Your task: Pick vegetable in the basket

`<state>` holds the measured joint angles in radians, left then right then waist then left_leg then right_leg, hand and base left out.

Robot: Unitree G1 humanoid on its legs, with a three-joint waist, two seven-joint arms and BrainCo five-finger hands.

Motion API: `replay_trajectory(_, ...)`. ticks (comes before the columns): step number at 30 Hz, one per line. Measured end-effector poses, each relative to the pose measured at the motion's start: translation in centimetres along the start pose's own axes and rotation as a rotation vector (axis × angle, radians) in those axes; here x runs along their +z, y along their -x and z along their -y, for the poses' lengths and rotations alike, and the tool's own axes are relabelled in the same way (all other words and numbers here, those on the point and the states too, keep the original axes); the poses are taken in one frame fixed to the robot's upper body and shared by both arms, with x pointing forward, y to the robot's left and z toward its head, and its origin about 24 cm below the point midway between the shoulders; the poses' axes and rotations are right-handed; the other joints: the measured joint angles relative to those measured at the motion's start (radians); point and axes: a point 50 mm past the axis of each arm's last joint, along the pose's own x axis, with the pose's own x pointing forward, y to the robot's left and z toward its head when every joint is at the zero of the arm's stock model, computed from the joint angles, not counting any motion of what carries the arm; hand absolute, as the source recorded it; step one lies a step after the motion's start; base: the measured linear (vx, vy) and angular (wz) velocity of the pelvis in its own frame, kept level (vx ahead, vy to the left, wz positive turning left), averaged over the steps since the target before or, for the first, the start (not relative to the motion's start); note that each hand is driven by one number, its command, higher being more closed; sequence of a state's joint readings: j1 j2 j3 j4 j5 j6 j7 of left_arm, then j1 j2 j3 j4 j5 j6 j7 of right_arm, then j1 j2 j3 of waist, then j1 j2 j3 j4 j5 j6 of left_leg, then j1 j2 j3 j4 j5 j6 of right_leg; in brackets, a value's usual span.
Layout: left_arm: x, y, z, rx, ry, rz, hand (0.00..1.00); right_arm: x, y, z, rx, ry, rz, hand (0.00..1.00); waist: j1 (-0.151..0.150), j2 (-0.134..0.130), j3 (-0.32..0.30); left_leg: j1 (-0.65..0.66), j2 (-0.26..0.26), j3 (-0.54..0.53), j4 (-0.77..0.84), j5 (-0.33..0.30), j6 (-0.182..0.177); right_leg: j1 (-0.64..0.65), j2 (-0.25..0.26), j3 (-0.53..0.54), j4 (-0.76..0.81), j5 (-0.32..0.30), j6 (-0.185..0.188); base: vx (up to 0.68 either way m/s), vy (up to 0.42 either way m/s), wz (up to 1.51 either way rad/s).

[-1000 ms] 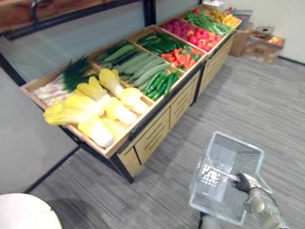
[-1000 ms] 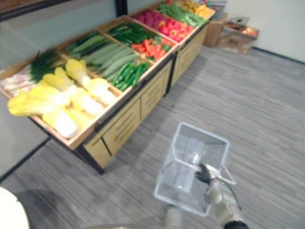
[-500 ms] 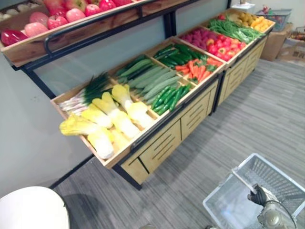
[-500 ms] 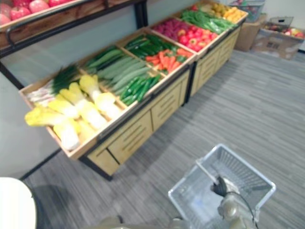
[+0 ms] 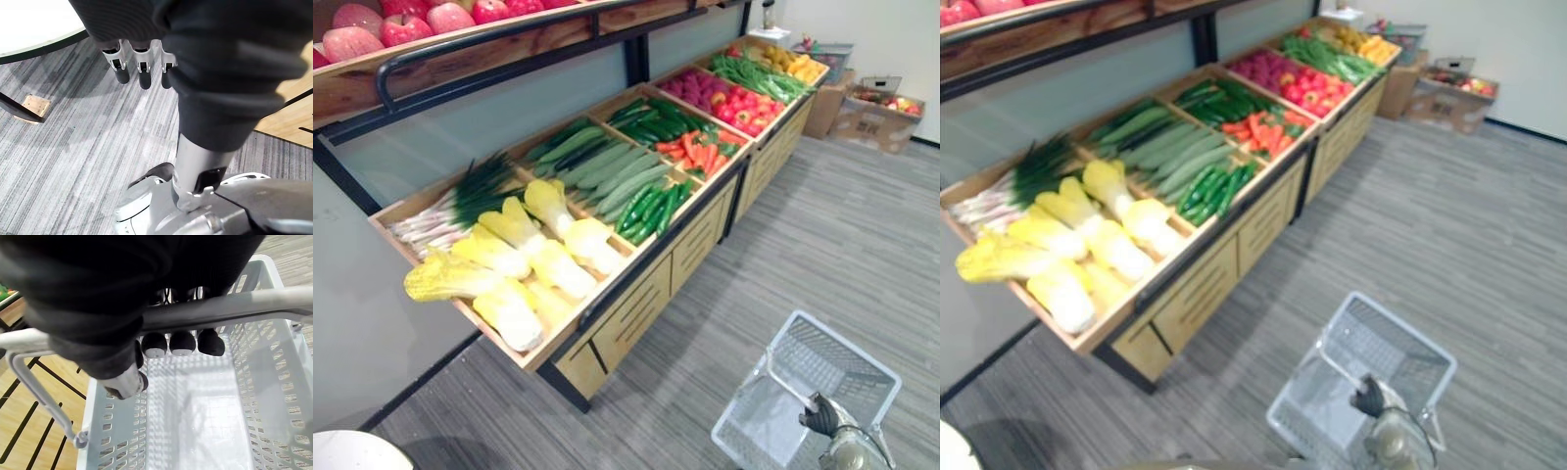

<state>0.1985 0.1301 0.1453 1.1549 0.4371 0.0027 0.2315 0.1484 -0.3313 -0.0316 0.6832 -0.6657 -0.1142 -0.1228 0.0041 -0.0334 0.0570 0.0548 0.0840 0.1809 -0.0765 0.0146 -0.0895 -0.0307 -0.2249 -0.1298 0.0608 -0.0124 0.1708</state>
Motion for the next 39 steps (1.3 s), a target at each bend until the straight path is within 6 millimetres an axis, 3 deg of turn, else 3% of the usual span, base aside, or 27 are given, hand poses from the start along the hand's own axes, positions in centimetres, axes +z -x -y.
replay_trajectory(8,-0.6,-0.2,-1.0,0.036,0.088,-0.036,0.00,-0.1,0.3,-0.6,0.008,-0.052,-0.014,1.00,-0.005,-0.003,-0.004,0.000,0.025,0.013,-0.012,-0.005,-0.007,0.007,0.029,0.004,-0.035,-0.002,-0.004,0.01,-0.010,-0.05)
replay_trajectory(12,-1.1,-0.4,-2.4,0.077,0.146,-0.061,0.00,0.0,0.5,-1.5,0.026,-0.095,-0.020,1.00,-0.020,-0.014,-0.005,-0.025,0.045,-0.042,0.024,-0.016,-0.022,0.038,0.046,-0.049,-0.039,-0.016,-0.026,0.05,-0.047,0.36)
replay_trajectory(17,-0.8,-0.6,-3.3,0.106,0.178,-0.053,0.00,0.6,0.2,-1.6,0.029,-0.104,-0.011,1.00,-0.012,-0.029,0.028,-0.166,0.028,-0.196,0.284,-0.055,-0.014,0.092,0.026,-0.177,0.026,-0.071,-0.046,0.02,-0.051,0.84)
replay_trajectory(18,-0.7,-0.6,-3.3,0.107,0.179,-0.048,0.00,0.6,0.1,-1.5,0.027,-0.102,-0.010,1.00,0.006,-0.028,0.047,-0.192,0.014,-0.229,0.359,-0.055,-0.014,0.122,0.016,-0.206,0.041,-0.088,-0.044,-0.05,-0.049,0.67)
replay_trajectory(20,-0.8,-0.4,-2.9,0.098,0.184,-0.053,0.00,0.4,0.0,-1.0,0.016,-0.089,-0.011,1.00,0.035,-0.014,0.055,-0.200,0.020,-0.255,0.336,-0.053,-0.012,0.141,0.006,-0.254,0.042,-0.105,-0.044,-0.07,-0.005,0.80)
replay_trajectory(21,-0.8,-0.4,-2.5,0.091,0.188,-0.053,0.00,0.2,-0.2,-0.4,-0.004,-0.089,-0.015,1.00,0.032,0.006,0.050,-0.205,0.029,-0.239,0.288,-0.064,-0.001,0.139,0.005,-0.293,0.042,-0.115,-0.045,-0.06,0.056,0.85)
replay_trajectory(23,-1.1,-0.3,-2.4,0.088,0.190,-0.063,0.00,0.5,-0.6,0.2,-0.022,-0.100,-0.015,1.00,0.032,0.021,0.058,-0.214,0.040,-0.204,0.254,-0.075,0.001,0.134,0.000,-0.314,0.043,-0.116,-0.043,-0.06,0.102,0.63)
replay_trajectory(26,-1.8,-0.2,-2.7,0.106,0.186,-0.081,0.00,1.4,-0.7,-0.3,-0.018,-0.122,0.002,1.00,0.045,-0.004,0.056,-0.246,0.014,-0.155,0.271,-0.088,-0.003,0.120,-0.027,-0.296,0.019,-0.106,-0.013,0.00,0.137,0.13)
replay_trajectory(30,-1.0,-0.4,-3.1,0.111,0.145,-0.050,0.00,2.9,-1.1,-0.9,-0.010,-0.154,0.043,1.00,0.058,-0.043,0.060,-0.280,-0.029,-0.113,0.348,-0.151,0.023,0.122,-0.063,-0.247,-0.021,-0.054,0.041,0.13,0.178,-0.10)
replay_trajectory(32,0.0,-0.6,-2.8,0.094,0.109,-0.007,0.00,3.4,-1.1,-1.2,0.000,-0.145,0.066,1.00,0.065,-0.047,0.056,-0.240,-0.058,-0.088,0.311,-0.166,0.043,0.077,-0.106,-0.190,0.082,-0.050,0.043,0.18,0.186,-0.20)
replay_trajectory(33,0.1,-0.6,-2.8,0.093,0.107,-0.002,0.00,3.8,-1.2,-1.1,0.001,-0.141,0.077,1.00,0.069,-0.047,0.056,-0.223,-0.060,-0.079,0.294,-0.164,0.041,0.055,-0.114,-0.168,0.126,-0.047,0.038,0.19,0.189,-0.34)
replay_trajectory(34,0.1,-0.6,-2.8,0.093,0.103,0.000,0.00,4.2,-1.3,-1.2,0.000,-0.146,0.085,1.00,0.079,-0.039,0.050,-0.190,-0.059,-0.067,0.266,-0.159,0.052,0.008,-0.122,-0.128,0.221,-0.029,0.011,0.19,0.178,-0.37)
replay_trajectory(38,0.2,-0.8,-4.4,0.134,0.093,0.009,0.00,4.6,-1.4,-1.6,0.007,-0.156,0.081,1.00,0.071,-0.036,0.050,-0.107,-0.046,-0.061,0.217,-0.147,0.095,-0.130,-0.122,-0.041,0.512,0.095,-0.146,0.19,0.139,-0.01)
replay_trajectory(39,0.2,-0.9,-4.9,0.148,0.089,0.010,0.00,4.6,-1.2,-2.2,0.021,-0.166,0.074,1.00,0.063,-0.029,0.056,-0.088,-0.032,-0.079,0.217,-0.158,0.112,-0.143,-0.078,0.008,0.558,0.051,-0.121,0.20,0.053,0.35)
